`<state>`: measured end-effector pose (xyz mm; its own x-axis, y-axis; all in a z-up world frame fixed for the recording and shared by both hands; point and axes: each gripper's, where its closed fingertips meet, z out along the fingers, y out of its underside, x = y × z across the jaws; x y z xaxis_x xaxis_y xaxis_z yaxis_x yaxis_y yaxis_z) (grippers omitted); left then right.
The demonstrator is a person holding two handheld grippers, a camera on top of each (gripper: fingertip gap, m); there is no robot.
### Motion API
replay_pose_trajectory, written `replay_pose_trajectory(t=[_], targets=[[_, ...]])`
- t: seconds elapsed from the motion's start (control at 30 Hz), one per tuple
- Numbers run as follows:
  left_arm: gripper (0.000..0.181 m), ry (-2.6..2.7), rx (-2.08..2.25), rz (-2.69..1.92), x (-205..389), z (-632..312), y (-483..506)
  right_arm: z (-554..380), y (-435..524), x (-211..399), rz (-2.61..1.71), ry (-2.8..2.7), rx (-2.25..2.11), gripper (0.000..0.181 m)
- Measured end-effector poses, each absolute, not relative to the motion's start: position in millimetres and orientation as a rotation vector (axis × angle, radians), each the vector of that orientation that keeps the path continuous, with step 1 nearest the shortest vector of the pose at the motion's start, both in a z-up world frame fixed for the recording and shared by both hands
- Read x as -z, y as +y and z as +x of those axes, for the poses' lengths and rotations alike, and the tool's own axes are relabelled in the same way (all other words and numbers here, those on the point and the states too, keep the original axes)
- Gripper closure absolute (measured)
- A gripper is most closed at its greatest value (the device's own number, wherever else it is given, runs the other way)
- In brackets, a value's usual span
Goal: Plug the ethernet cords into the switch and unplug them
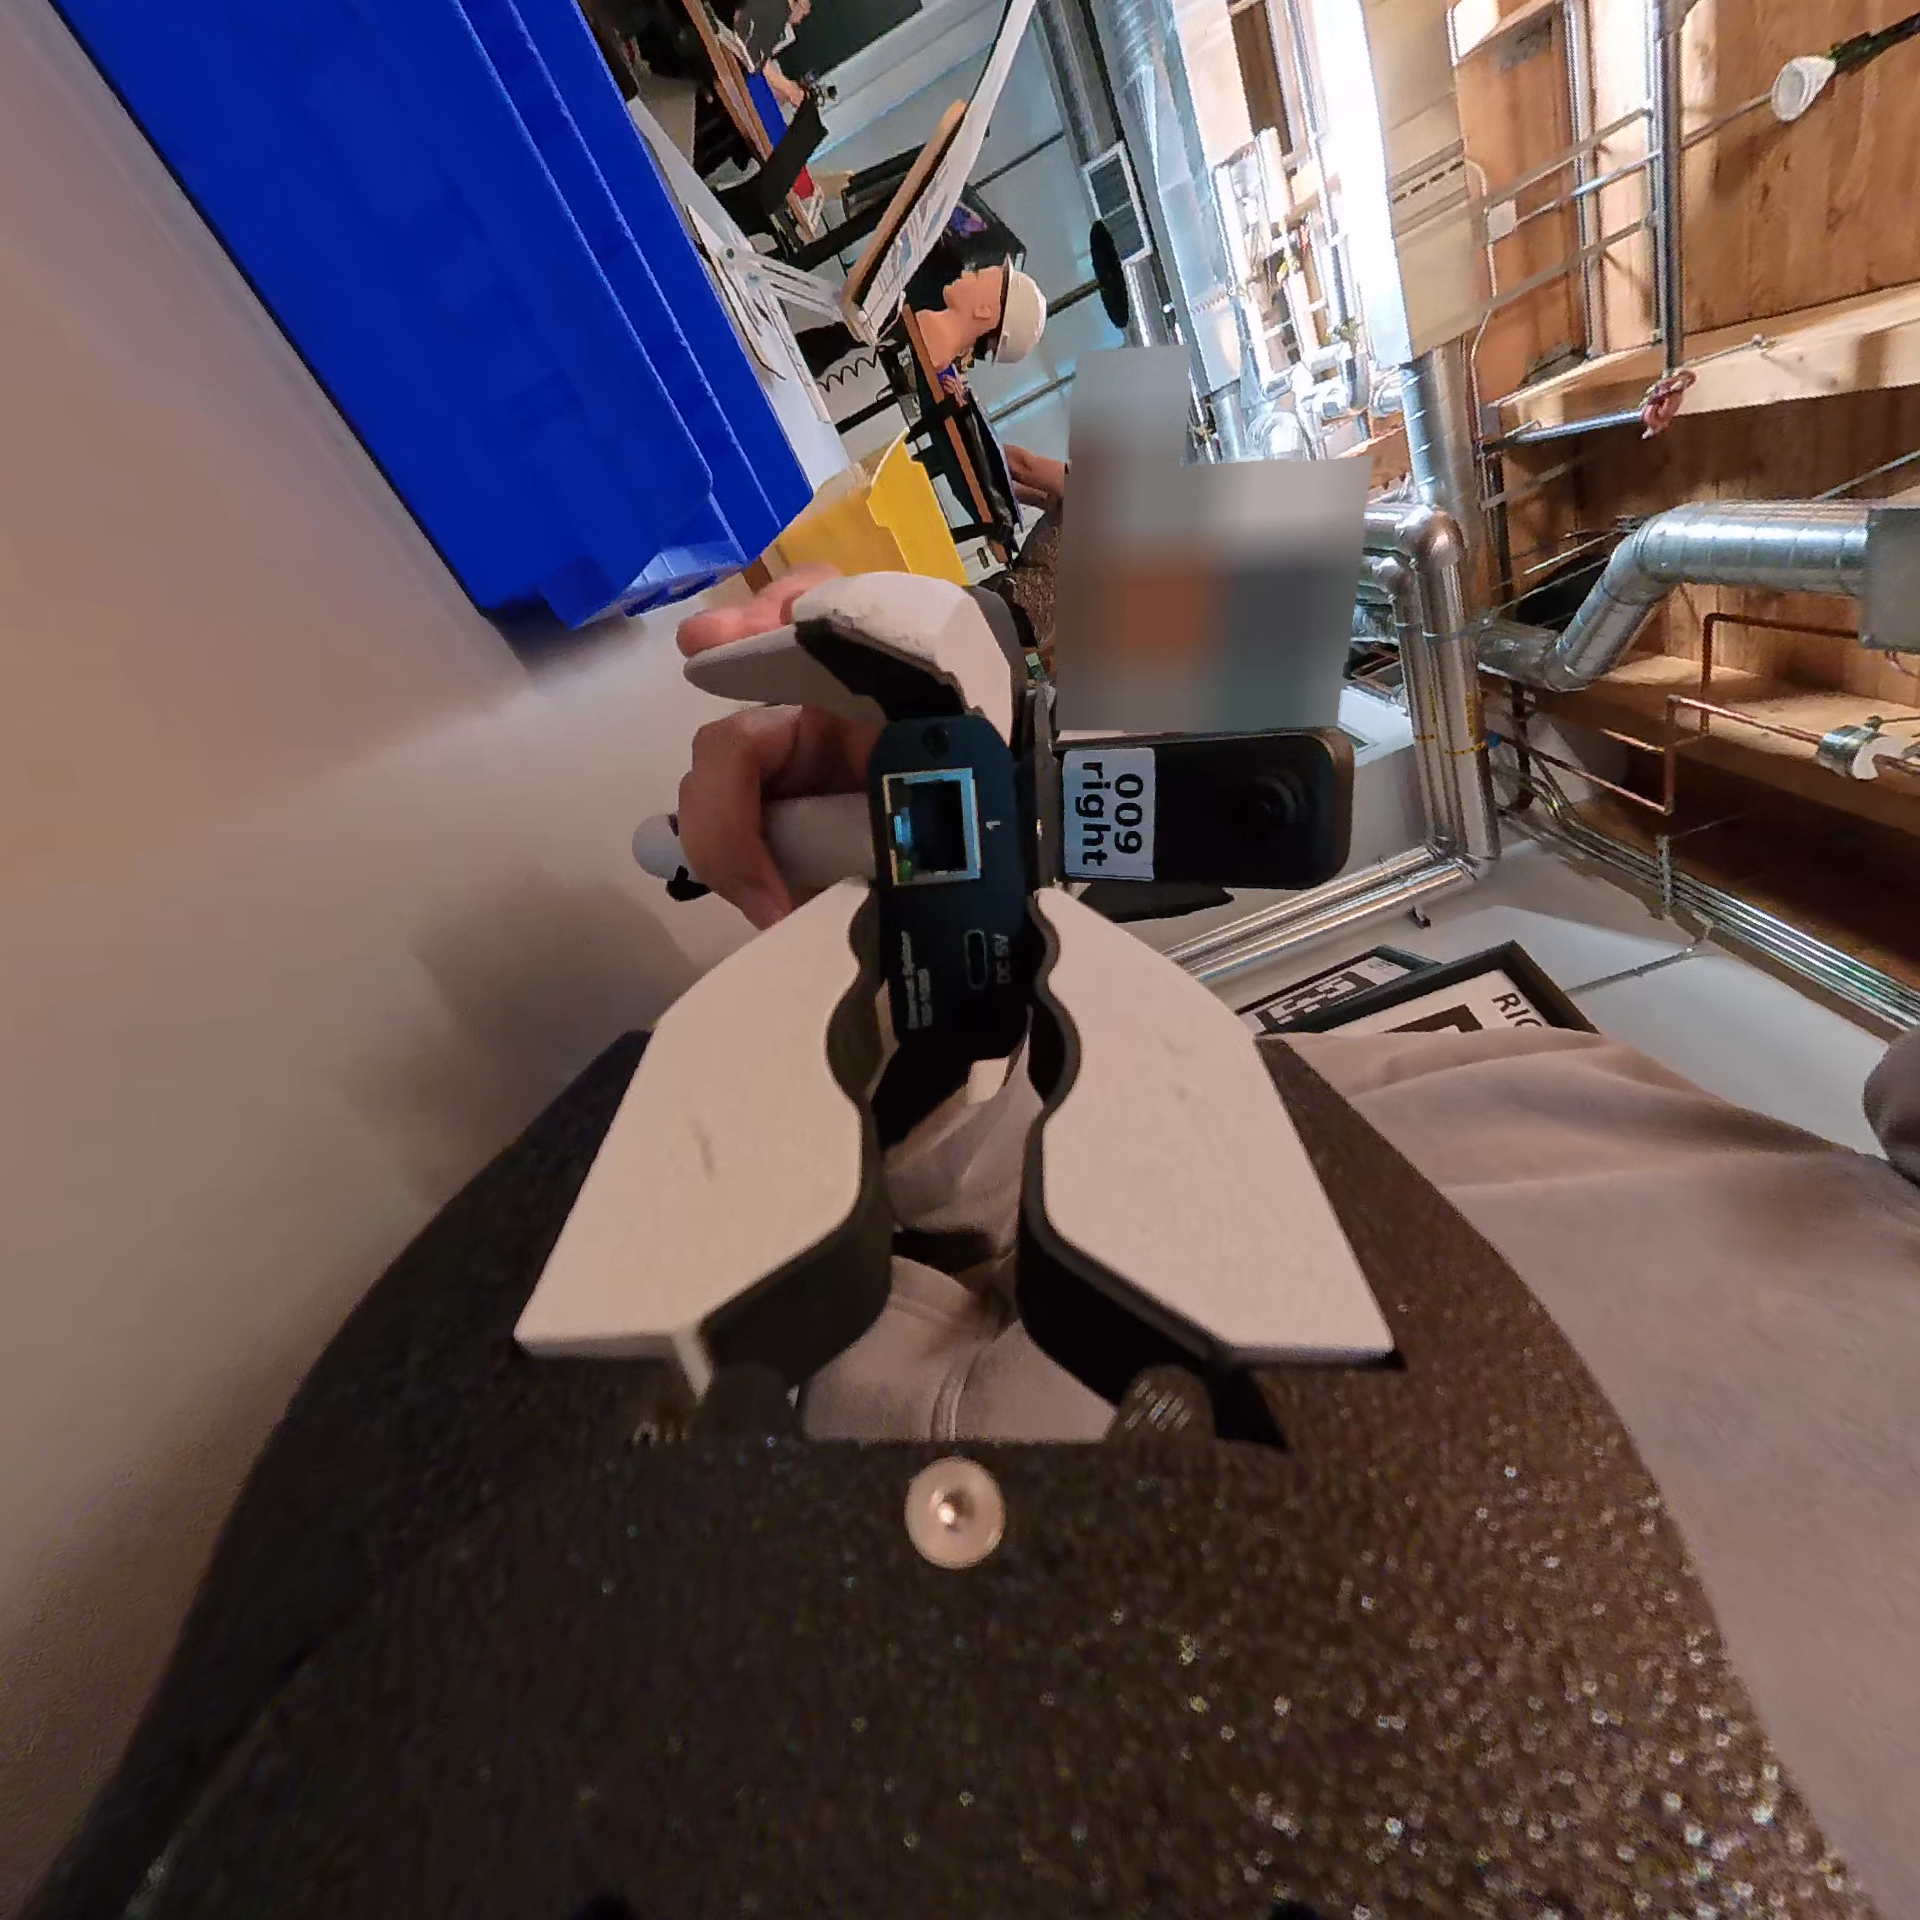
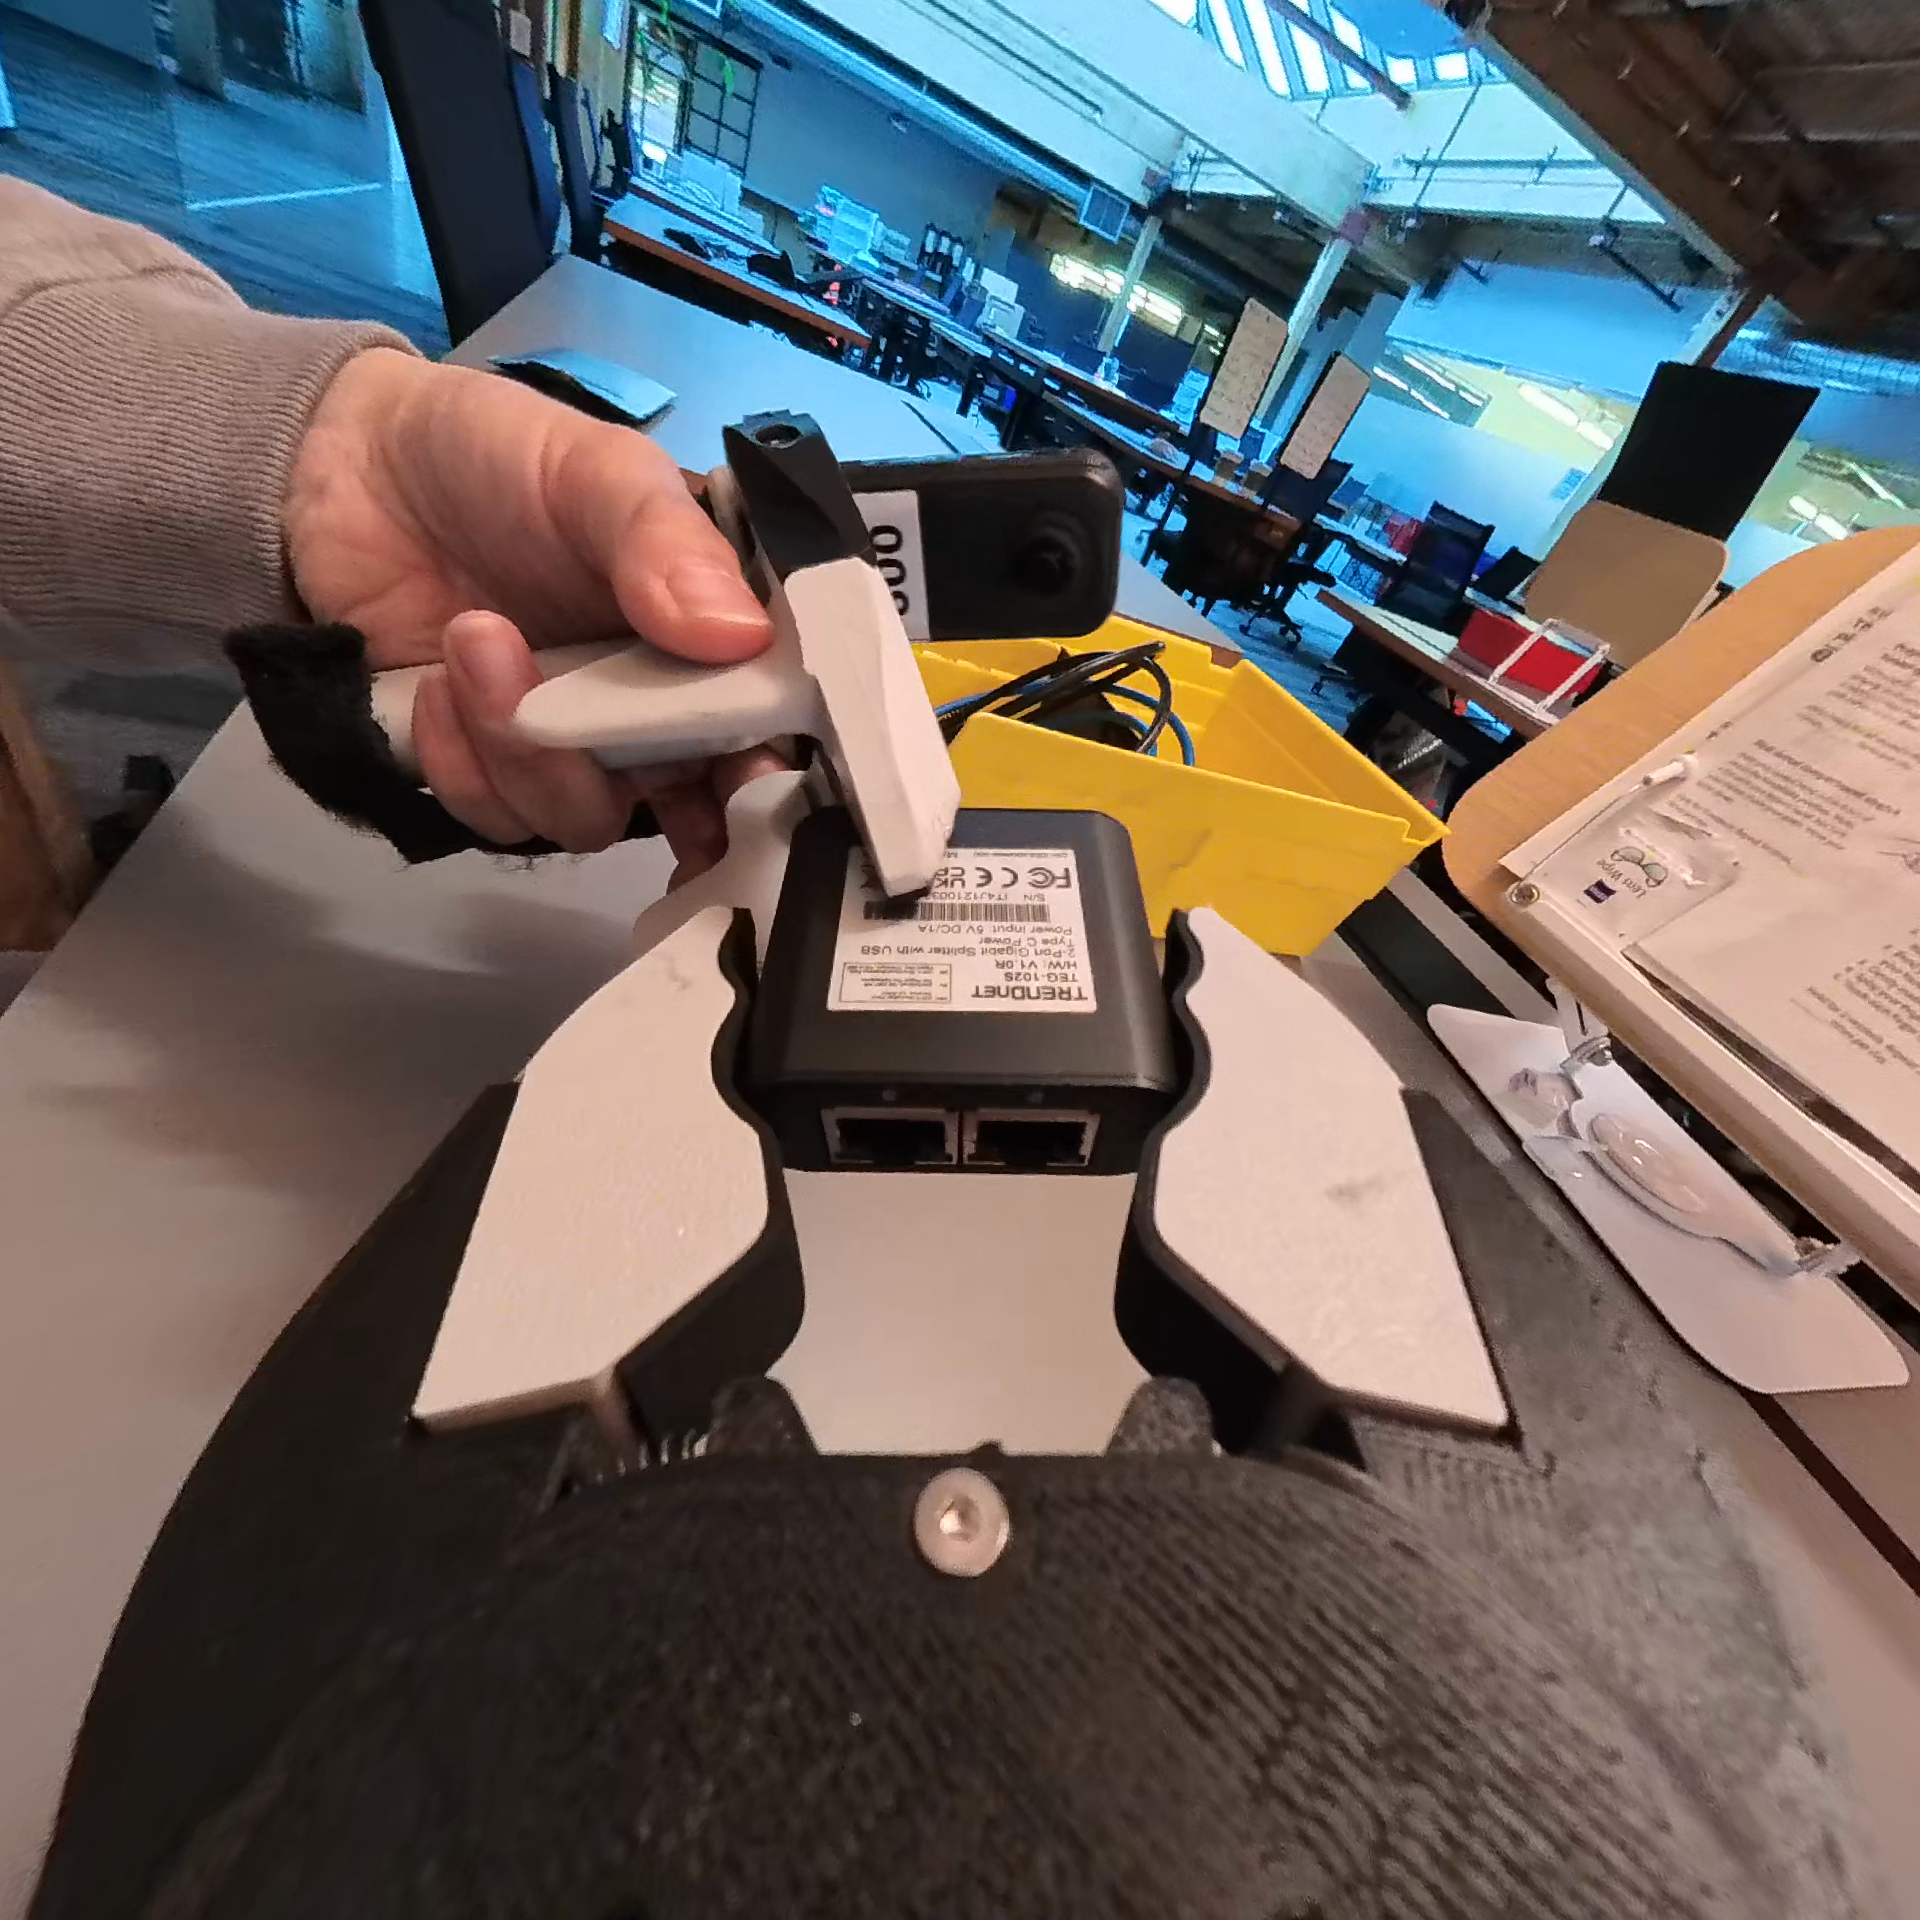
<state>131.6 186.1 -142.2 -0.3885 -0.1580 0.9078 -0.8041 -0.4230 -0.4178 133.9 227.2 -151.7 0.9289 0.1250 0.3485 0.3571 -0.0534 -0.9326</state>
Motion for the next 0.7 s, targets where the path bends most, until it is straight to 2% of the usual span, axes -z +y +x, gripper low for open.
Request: replay_pose_trajectory(t=[0.33,0.53,0.6,0.7], targets=[[0.155,-1.352,-1.926,1.388,145.5,134.2,187.4,132.6,227.3,152.9,-1.631,-0.319,0.074,0.107],[0.151,-1.816,-2.057,1.528,136.8,136.7,229.2,150.4,208.8,159.8,-1.618,-0.233,0.038,0.107],[0.147,-2.056,-2.021,1.718,134.5,140.1,272.7,154.3,197.4,159.4,-1.613,-0.216,0.029,0.107],[0.138,-2.404,-1.597,2.261,150.7,144.2,376.1,160.0,183.7,160.3,-1.613,-0.194,0.056,0.107]])
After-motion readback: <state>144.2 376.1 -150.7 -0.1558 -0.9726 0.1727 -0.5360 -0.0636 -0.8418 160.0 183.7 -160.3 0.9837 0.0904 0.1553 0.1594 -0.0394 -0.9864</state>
